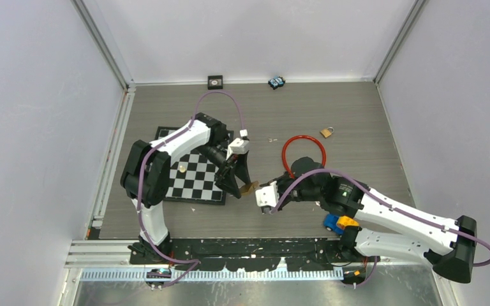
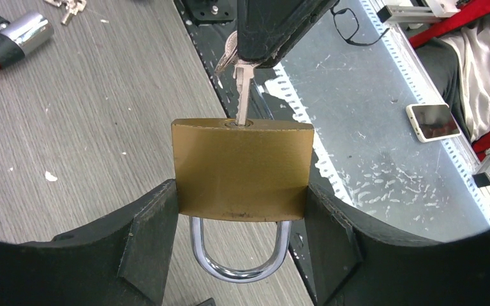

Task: Unlock with the key

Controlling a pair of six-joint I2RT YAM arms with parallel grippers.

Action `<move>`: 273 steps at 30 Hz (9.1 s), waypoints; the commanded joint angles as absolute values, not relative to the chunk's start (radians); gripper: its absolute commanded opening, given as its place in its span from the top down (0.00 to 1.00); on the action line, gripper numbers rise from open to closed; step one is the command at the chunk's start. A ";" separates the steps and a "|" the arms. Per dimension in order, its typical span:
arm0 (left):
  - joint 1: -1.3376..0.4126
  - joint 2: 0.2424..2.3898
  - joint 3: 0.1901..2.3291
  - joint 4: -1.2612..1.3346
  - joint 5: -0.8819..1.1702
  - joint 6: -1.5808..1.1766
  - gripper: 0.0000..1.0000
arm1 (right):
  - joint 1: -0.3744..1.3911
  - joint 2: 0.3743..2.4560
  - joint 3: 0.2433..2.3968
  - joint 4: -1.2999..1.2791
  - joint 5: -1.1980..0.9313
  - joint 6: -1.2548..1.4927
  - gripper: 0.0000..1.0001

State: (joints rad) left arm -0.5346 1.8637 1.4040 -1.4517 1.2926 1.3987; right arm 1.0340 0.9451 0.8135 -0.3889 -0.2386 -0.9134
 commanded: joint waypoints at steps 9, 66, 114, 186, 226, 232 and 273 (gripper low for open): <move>-0.549 1.783 1.413 -1.581 1.436 1.548 1.00 | 0.992 0.937 0.861 -0.409 -0.354 -0.817 0.99; -0.555 1.809 1.427 -1.612 1.438 1.569 1.00 | 0.965 0.958 0.999 -0.588 -0.318 -0.833 0.99; -0.555 1.839 1.455 -1.657 1.455 1.584 1.00 | 1.002 1.022 1.055 -0.591 -0.356 -0.839 0.99; -0.549 1.847 1.464 -1.648 1.448 1.544 1.00 | 0.982 1.034 0.937 -0.469 -0.448 -0.691 0.99; -0.541 1.843 1.465 -1.605 1.457 1.471 1.00 | 0.948 1.016 0.913 -0.425 -0.433 -0.657 0.99; -0.541 1.833 1.458 -1.605 1.462 1.473 1.00 | 0.942 1.071 0.913 -0.416 -0.458 -0.622 0.99; -0.531 1.787 1.371 -1.592 1.555 1.556 1.00 | 0.940 0.927 0.888 -0.453 -0.508 -0.831 0.99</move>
